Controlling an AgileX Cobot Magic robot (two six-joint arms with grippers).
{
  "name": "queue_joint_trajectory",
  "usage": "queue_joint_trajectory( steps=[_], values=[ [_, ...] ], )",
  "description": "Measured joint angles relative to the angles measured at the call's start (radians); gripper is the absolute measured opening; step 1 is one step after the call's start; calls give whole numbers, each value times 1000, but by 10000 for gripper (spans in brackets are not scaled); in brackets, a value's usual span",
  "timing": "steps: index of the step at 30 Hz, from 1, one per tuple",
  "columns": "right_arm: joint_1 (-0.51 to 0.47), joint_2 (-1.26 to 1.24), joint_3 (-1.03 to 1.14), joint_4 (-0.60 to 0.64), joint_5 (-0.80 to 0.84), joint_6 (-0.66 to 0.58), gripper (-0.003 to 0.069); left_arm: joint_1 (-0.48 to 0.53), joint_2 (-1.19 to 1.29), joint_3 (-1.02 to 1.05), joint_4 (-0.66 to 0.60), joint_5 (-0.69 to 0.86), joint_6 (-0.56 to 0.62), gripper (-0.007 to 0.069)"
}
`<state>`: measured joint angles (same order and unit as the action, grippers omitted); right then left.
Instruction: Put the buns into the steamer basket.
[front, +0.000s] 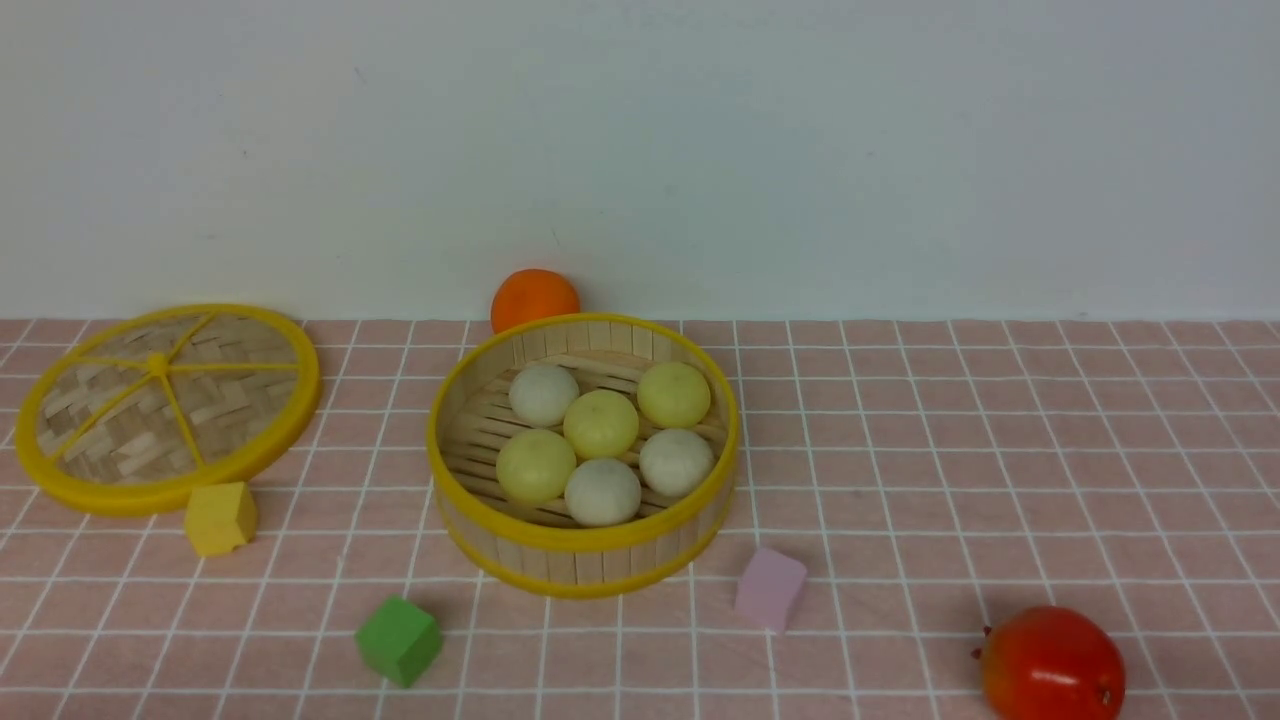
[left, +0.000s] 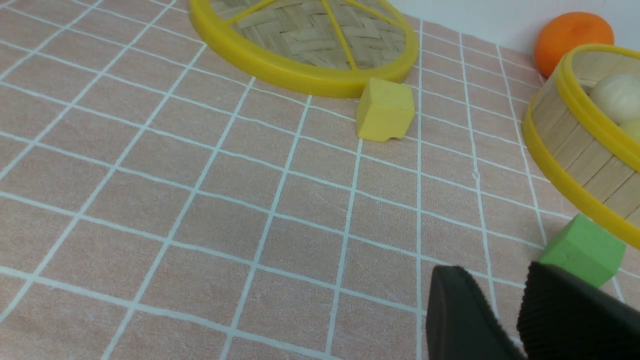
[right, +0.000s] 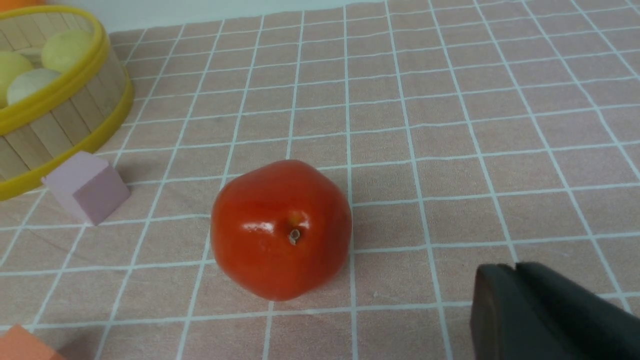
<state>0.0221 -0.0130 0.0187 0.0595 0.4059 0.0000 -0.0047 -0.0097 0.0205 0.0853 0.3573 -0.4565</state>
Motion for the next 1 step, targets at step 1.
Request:
queue_joint_trajectory(
  steps=[1],
  values=[
    [0,0,0,0,0,0,76,0,0,0,0,0,0,239]
  ],
)
